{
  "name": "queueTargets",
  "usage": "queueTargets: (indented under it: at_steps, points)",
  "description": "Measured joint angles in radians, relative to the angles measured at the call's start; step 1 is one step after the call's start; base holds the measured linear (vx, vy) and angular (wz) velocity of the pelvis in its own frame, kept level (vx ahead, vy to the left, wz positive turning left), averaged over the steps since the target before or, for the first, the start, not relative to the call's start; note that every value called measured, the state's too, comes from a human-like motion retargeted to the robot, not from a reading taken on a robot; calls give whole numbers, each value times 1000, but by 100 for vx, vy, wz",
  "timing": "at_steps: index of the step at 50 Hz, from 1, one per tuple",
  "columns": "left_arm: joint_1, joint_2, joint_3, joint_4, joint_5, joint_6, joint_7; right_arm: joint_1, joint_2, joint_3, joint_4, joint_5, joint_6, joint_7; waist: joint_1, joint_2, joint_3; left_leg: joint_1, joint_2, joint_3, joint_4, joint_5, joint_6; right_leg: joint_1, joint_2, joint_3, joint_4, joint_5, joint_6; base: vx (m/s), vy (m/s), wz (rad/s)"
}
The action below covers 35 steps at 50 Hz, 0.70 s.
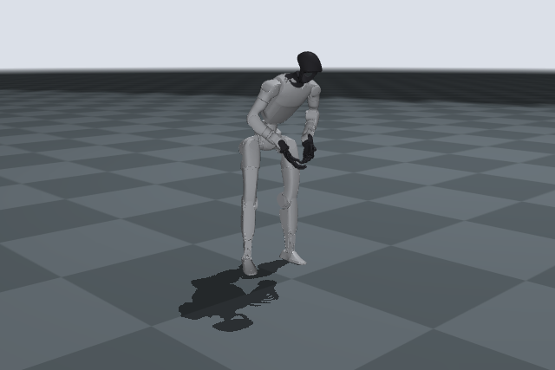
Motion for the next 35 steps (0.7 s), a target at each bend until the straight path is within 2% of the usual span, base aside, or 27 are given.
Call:
queueTargets:
  at_steps: [3,5,6,7,8,9,10,12,13,15,17,21,24,27,31,35]
  points:
    - [137,43,42,-57,-37,-24,-5,95,35,-19,-39,-41,-31,-47,13,16,0,-27,-3,-38,88,-38,0,-9,13,5,-14,33,0,8,-32,102]
    - [209,87,99,-110,10,-28,-41,113,-10,-41,-35,-396,61,3,33,32,0,-5,-3,-63,111,-56,0,24,13,8,-19,25,0,23,-24,79]
    - [232,112,142,-149,34,-38,-26,132,-24,-70,-46,-471,66,-24,50,35,0,31,-7,-70,77,-45,1,49,10,12,-24,14,0,29,-21,60]
    - [250,140,186,-192,54,-52,-1,159,-25,-100,-70,-471,37,-94,68,39,0,78,-6,-81,24,-26,1,81,11,16,-36,5,0,32,-22,46]
    - [260,171,229,-239,64,-73,46,199,-1,-135,-118,-321,-63,-250,89,43,0,145,0,-100,-69,10,2,123,21,21,-63,2,0,30,-17,50]
    - [287,206,289,-297,86,-93,45,227,-35,-184,-159,-344,-81,-284,99,52,-7,148,-1,-107,-33,-12,2,142,15,18,-45,-21,0,26,-8,60]
    - [323,243,357,-360,114,-112,21,247,-98,-239,-195,-454,-57,-257,102,62,-16,119,-7,-108,68,-64,1,150,1,10,-6,-54,0,26,-8,56]
    - [389,379,528,-449,295,-90,-46,270,-278,-316,-259,-840,72,-125,122,72,-40,249,6,-145,-99,1,12,231,22,36,-54,-53,0,29,-14,47]
    - [443,449,615,-491,329,-86,-73,294,-374,-364,-297,-987,99,-69,120,73,-72,259,6,-159,-99,-4,14,243,20,45,-47,-65,0,29,-9,60]
    - [543,543,747,-539,424,-135,-93,360,-551,-457,-370,-1275,117,21,111,70,-140,272,6,-186,-99,-12,9,258,17,66,-33,-87,0,28,-6,70]
    - [650,641,874,-562,471,-163,-110,456,-706,-562,-439,-1426,111,83,94,63,-208,282,0,-211,-99,-20,4,268,7,77,-13,-114,0,26,-5,72]
    - [839,789,1106,-565,526,-206,-136,723,-870,-843,-546,-1406,77,182,62,34,-314,297,-26,-241,-99,-35,0,283,-26,56,24,-165,0,21,-5,58]
    - [946,834,1273,-553,574,-219,-154,912,-900,-1077,-599,-1374,66,239,46,14,-358,315,-35,-251,-99,-46,0,304,-42,32,37,-193,0,15,-10,31]
    - [1014,831,1411,-547,599,-221,-175,1049,-893,-1268,-636,-1433,70,278,36,2,-384,336,-25,-255,-99,-55,0,331,-36,19,34,-211,0,10,-18,10]
    - [1055,813,1522,-538,591,-210,-199,1150,-863,-1426,-668,-1516,81,325,36,-6,-412,361,-5,-235,-99,-59,16,362,-15,23,16,-218,0,7,-19,-14]
    - [1069,815,1577,-524,563,-194,-221,1205,-836,-1520,-703,-1535,86,347,35,-7,-434,383,6,-186,-99,-54,28,384,-1,31,5,-222,0,5,-14,-16]
